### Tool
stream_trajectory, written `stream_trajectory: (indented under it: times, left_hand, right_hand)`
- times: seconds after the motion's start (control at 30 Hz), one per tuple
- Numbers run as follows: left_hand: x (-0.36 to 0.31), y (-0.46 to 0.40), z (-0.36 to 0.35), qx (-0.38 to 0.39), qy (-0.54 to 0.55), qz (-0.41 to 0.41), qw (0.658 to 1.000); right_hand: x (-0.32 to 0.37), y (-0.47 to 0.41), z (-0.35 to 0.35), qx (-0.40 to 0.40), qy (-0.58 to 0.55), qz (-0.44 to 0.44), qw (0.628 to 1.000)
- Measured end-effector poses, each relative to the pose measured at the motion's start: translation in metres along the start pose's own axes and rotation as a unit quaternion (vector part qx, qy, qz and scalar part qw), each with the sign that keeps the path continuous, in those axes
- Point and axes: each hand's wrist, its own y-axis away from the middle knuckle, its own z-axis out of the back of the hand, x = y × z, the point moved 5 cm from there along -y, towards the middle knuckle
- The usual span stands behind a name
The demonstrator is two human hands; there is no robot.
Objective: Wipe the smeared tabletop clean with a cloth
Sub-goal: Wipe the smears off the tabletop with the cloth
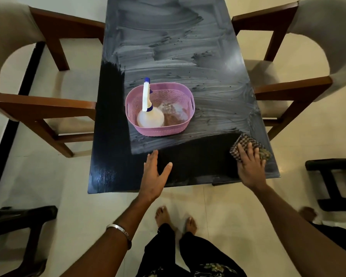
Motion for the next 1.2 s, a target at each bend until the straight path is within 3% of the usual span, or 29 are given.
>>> stream_trajectory:
  times: [0.13, 0.33, 0.47, 0.57, 0.8, 0.9, 1.07, 1.2]
  left_hand:
    - [0.000, 0.002, -0.003, -0.001, 0.004, 0.007, 1.000]
    - [-0.003, 0.000, -0.011, -0.039, 0.017, 0.029, 0.999]
    - [-0.004, -0.002, -0.015, -0.073, 0.022, 0.049, 0.996]
    - [-0.008, -0.002, -0.023, -0.087, 0.013, 0.041, 0.995]
    - [-0.025, 0.003, -0.064, -0.091, 0.008, 0.024, 0.996]
    - [-0.037, 0.008, -0.089, -0.077, 0.022, 0.024, 0.996]
    - [-0.046, 0.012, -0.112, -0.062, 0.064, 0.036, 0.995]
    - [-0.041, 0.010, -0.106, -0.070, 0.078, 0.027, 0.994]
  right_hand:
    - [0.053, 0.025, -0.023, 0.008, 0.025, 0.028, 0.999]
    - [0.177, 0.103, -0.078, 0.093, 0.050, 0.250, 0.963]
    - [0.167, 0.107, -0.078, 0.118, 0.059, 0.324, 0.937]
    - [0.117, 0.095, -0.061, 0.104, 0.059, 0.304, 0.945]
    - [-0.049, 0.052, 0.003, 0.053, 0.039, 0.161, 0.985]
    - [-0.089, 0.040, 0.019, 0.048, 0.032, 0.105, 0.993]
    - [-0.065, 0.044, 0.009, 0.021, 0.030, 0.062, 0.997]
    - [0.023, 0.067, -0.023, 0.053, 0.041, 0.176, 0.982]
